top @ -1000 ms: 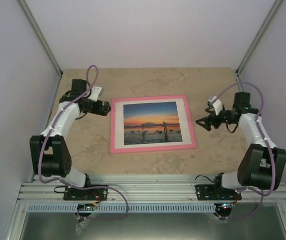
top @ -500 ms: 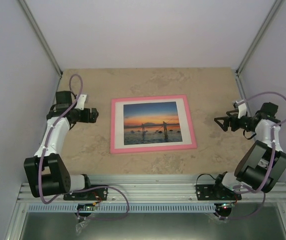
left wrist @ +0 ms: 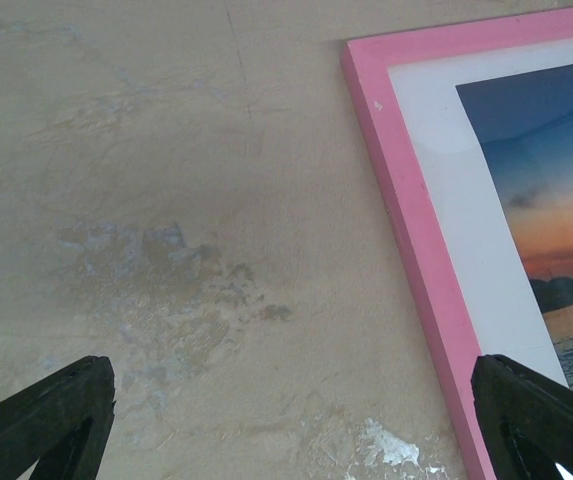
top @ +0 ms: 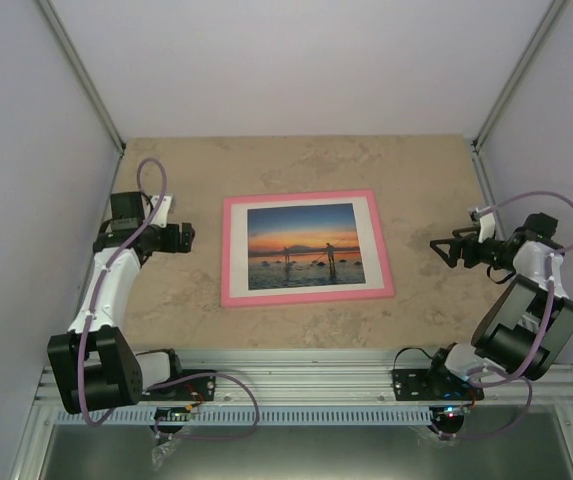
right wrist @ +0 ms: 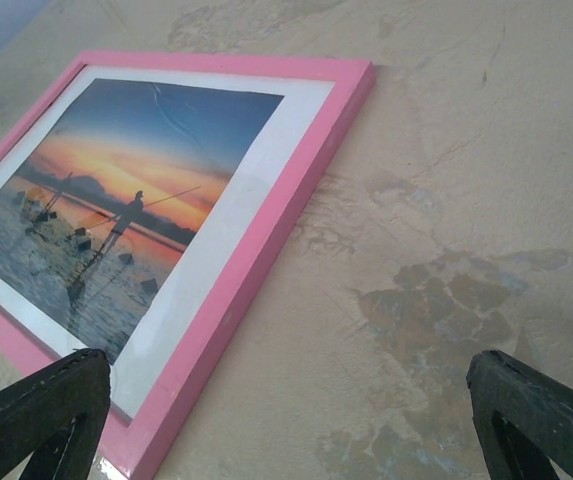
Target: Put the photo into the frame
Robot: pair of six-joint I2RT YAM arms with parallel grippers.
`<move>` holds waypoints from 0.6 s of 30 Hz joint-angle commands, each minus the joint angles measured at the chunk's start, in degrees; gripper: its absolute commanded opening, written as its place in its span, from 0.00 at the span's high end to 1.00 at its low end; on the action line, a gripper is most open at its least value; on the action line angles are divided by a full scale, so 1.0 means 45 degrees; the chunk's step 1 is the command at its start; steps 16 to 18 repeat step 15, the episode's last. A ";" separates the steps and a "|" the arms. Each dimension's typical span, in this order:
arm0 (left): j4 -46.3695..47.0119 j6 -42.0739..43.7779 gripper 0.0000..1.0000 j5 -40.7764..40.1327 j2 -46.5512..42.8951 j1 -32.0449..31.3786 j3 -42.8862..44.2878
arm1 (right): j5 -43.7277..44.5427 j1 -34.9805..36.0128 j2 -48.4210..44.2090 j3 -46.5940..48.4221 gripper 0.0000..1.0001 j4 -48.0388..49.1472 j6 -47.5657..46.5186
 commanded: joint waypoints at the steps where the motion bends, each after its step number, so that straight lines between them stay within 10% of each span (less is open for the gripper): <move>1: 0.0330 -0.0043 0.01 -0.0140 -0.0441 0.0051 -0.0303 | -0.0531 -0.0086 0.0053 -0.0104 0.02 -0.0184 -0.0326; 18: 0.0450 -0.0194 0.01 0.0072 -0.0300 0.0035 -0.0483 | -0.0585 -0.0086 0.0276 -0.0140 0.02 -0.0279 -0.0404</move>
